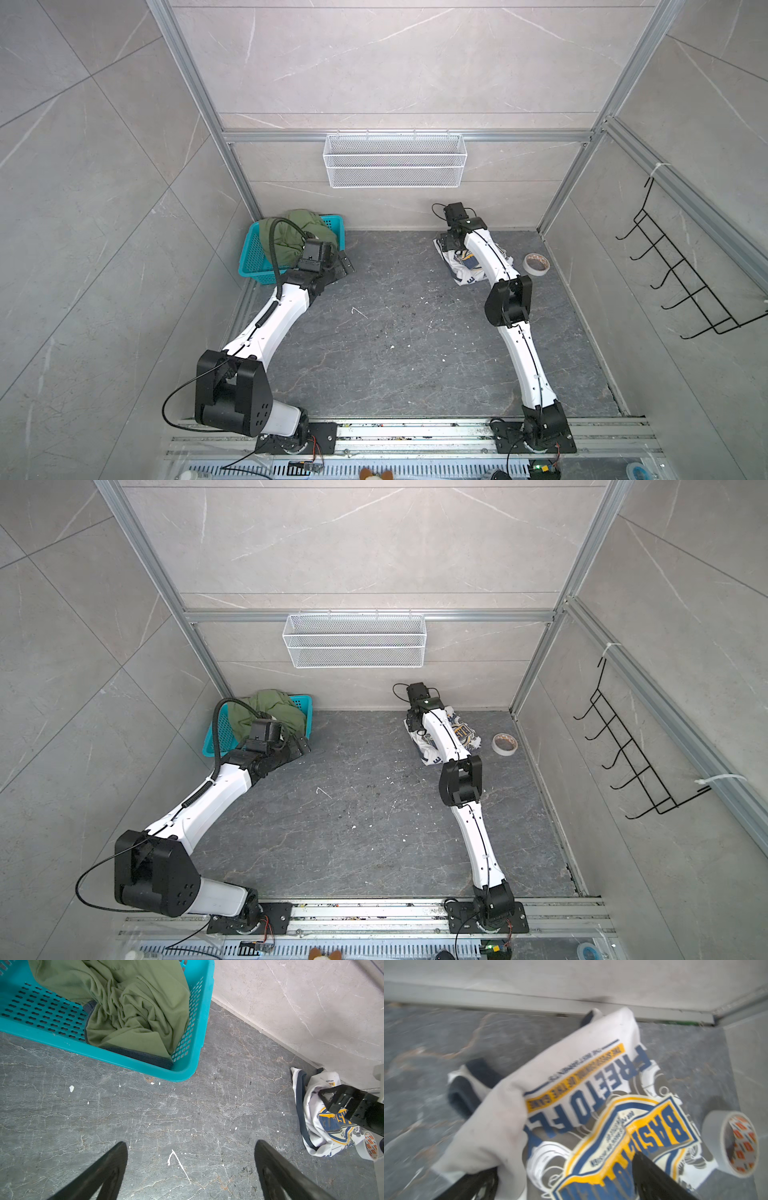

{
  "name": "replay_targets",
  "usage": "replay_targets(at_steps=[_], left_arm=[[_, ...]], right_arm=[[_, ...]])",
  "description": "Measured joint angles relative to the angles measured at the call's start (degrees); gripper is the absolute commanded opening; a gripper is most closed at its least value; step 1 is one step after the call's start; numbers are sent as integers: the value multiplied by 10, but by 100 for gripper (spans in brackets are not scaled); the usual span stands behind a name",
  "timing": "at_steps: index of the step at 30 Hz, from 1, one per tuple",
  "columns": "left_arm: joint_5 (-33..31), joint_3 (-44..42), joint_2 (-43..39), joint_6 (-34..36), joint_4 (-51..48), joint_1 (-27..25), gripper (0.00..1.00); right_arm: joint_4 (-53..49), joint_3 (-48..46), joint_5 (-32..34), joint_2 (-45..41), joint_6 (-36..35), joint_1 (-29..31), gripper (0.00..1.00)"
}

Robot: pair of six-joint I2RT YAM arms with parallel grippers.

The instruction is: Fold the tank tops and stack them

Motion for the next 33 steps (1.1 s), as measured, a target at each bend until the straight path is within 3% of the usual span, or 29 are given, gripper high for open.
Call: replay_targets(at_steps=[16,22,27,33], left_arm=[[-3,-7,-3,1,-2,6,97],[1,-7,-3,1,-6,6,97],[4,15,4,6,-20,6,97],[3,89,35,22,-50,13,98]], right_arm=[[-81,12,2,12,122,-74,98],[-88,12,-20,12,137,-93,98],[-76,-9,-58,1,120,-81,99],[-23,-112,-77,-78,90,-32,99]])
